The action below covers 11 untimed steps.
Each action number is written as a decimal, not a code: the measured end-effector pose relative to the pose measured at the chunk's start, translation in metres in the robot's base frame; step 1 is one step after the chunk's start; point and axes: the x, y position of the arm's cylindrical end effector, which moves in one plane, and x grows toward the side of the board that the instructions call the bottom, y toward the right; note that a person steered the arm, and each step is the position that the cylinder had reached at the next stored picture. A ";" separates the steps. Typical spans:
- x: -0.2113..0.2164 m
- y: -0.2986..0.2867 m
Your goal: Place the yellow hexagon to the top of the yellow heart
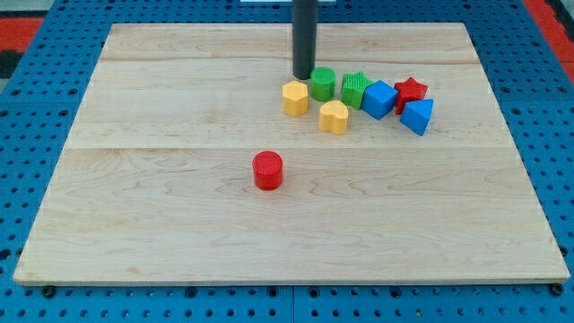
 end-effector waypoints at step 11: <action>0.113 -0.025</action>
